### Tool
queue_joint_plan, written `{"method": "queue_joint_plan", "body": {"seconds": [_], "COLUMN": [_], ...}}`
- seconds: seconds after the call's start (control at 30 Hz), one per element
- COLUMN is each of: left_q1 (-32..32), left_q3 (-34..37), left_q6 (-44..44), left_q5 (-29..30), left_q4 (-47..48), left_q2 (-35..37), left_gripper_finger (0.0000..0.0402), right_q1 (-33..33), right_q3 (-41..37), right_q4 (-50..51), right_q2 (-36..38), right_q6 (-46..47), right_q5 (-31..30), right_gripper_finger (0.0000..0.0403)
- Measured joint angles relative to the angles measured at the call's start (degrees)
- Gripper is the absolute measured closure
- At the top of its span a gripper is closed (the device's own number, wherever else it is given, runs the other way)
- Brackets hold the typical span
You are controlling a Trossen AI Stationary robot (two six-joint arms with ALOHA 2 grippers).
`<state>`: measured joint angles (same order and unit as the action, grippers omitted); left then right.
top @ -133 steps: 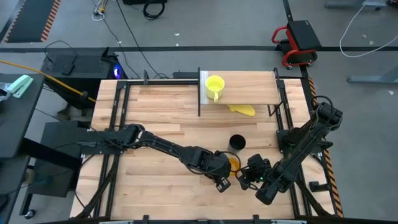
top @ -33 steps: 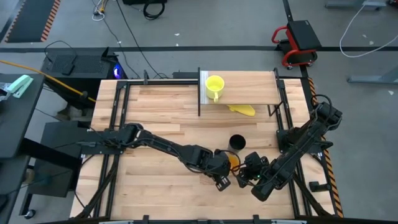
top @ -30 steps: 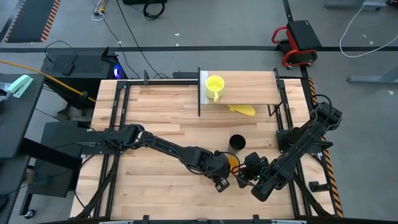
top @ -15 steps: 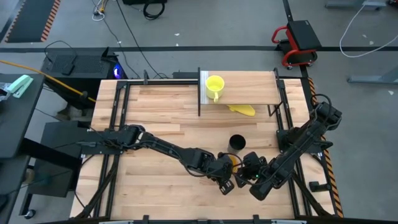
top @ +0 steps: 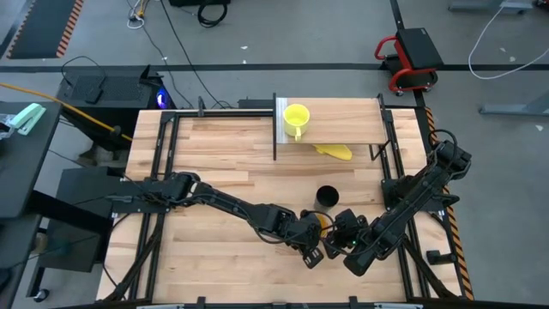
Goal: Stack small to large cups/mugs on shelf
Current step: Put the orange mug on the shelf
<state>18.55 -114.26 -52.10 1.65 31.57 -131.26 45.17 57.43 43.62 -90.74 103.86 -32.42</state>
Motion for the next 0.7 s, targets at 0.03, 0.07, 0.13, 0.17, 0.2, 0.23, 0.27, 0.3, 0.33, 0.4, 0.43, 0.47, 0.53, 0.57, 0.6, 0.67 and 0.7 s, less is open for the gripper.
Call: {"method": "queue_joint_plan", "body": {"seconds": [0.03, 0.07, 0.13, 0.17, 0.2, 0.23, 0.27, 0.3, 0.33, 0.4, 0.43, 0.47, 0.53, 0.57, 0.6, 0.67, 0.7], "left_q1": [0.0, 0.0, 0.1, 0.2, 0.3, 0.4, 0.6, 0.8, 1.0, 1.3, 1.5, 1.6, 1.7, 1.7, 1.5, 1.4, 1.2], "left_q3": [0.0, 0.0, 0.0, 0.0, 0.0, 0.0, 0.0, 0.0, 0.0, 0.0, 0.0, 0.0, 0.0, 0.0, 0.0, 0.0, 0.1], "left_q6": [-0.1, -0.2, -0.2, -0.2, -0.2, -0.2, -0.2, -0.2, -0.1, 0.0, 0.0, 0.0, -0.3, -0.6, -0.9, -1.0, -1.1], "left_q5": [0.0, -0.1, -1.2, -1.9, -2.3, -2.5, -2.7, -2.7, -2.6, -1.3, -0.2, 0.6, 1.6, 1.6, 1.5, 1.5, 1.5], "left_q4": [0.0, 0.0, 0.0, 0.1, 0.3, 0.4, 0.9, 2.5, 3.9, 6.6, 8.7, 10.0, 11.3, 10.8, 10.1, 8.9, 8.4], "left_q2": [0.0, 0.0, 0.1, 0.2, 0.3, 0.5, 0.8, 1.3, 1.7, 2.5, 2.6, 2.6, 2.1, 1.7, 1.1, 0.1, -0.1], "left_gripper_finger": [0.0379, 0.0378, 0.0377, 0.0377, 0.0378, 0.038, 0.0381, 0.0383, 0.0386, 0.0389, 0.039, 0.0391, 0.039, 0.0389, 0.0386, 0.0383, 0.0381], "right_q1": [0.0, 0.0, 0.0, 0.0, 0.2, 0.4, 0.6, 0.8, 0.9, 1.2, 1.1, 1.1, 1.1, 1.0, 0.8, 0.7, 0.7], "right_q3": [0.0, 0.0, 0.0, 0.0, 0.0, 0.0, 0.0, 0.0, 0.0, 0.0, 0.0, 0.0, 0.0, 0.0, 0.0, 0.0, 0.0], "right_q4": [0.0, 0.1, 0.7, 0.9, 1.1, 1.5, 1.9, 2.2, 2.6, 3.6, 3.8, 3.7, 3.8, 3.6, 3.6, 3.6, 3.5], "right_q2": [0.0, 0.0, 0.0, 0.0, 0.2, 0.5, 1.1, 1.6, 2.3, 3.5, 4.0, 4.4, 4.9, 4.9, 4.9, 4.9, 4.7], "right_q6": [-0.2, -0.4, -0.6, -0.6, -0.6, -0.6, -0.6, -0.6, -0.6, -0.6, -0.6, -0.6, -0.6, -0.6, -0.6, -0.6, -0.6], "right_q5": [0.4, 0.9, 2.0, 2.1, 2.3, 2.3, 2.3, 2.3, 2.4, 2.3, 2.3, 2.2, 1.4, 1.0, 0.8, 0.7, 0.7], "right_gripper_finger": [0.0395, 0.0393, 0.039, 0.0389, 0.0389, 0.0389, 0.0391, 0.0393, 0.0395, 0.0398, 0.0399, 0.04, 0.0398, 0.0396, 0.0395, 0.0392, 0.0392]}}
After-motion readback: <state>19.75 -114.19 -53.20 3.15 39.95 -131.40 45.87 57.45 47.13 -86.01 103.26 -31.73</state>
